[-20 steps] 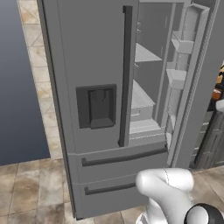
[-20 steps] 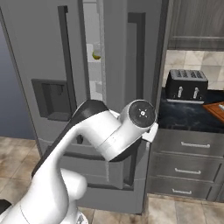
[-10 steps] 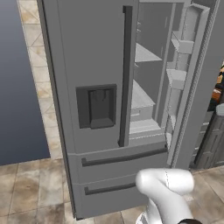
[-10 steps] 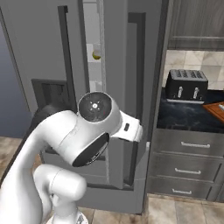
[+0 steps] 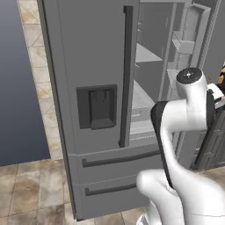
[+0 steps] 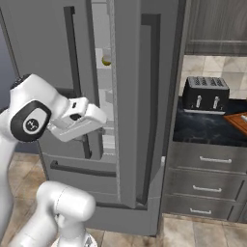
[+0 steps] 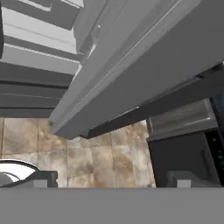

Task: Retrieve a lemon from the fridge and place it on the cutting board with the fish.

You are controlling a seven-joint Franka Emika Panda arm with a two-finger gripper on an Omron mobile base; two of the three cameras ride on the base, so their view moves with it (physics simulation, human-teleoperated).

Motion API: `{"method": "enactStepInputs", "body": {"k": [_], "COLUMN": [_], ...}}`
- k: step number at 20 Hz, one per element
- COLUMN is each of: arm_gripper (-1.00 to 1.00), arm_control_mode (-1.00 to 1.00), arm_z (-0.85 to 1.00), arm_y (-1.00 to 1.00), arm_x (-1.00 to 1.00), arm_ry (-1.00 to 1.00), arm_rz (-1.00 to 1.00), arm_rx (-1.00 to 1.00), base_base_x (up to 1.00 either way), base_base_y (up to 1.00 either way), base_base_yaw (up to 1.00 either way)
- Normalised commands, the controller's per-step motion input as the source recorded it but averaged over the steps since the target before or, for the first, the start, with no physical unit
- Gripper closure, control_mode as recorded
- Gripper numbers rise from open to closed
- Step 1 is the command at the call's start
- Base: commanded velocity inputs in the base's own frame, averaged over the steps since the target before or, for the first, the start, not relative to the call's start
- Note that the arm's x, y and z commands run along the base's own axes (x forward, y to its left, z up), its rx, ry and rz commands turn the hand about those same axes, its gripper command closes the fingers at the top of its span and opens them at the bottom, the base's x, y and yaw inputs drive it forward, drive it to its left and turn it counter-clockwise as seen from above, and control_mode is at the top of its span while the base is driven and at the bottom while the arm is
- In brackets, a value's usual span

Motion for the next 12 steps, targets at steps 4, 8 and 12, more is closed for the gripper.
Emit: {"method": "enactStepInputs", "body": {"k": [4,8,12], "arm_gripper": [-1.0,-1.0,-1.0], "arm_control_mode": [-1.0,-1.0,-1.0], "arm_z": [-0.34,-0.59,-0.42], "arm_y": [0.64,0.12,0.03], "arm_x": [0.39,0.53,0.73], "arm_ry": [0.19,0.12,0.14], "arm_rz": [-0.01,0.0,0.0], "arm_rx": [-0.46,-0.26,-0.13], "base_base_x": [0.0,0.0,0.0], "base_base_y": [0.0,0.0,0.0], "base_base_yaw": [0.0,0.0,0.0]}}
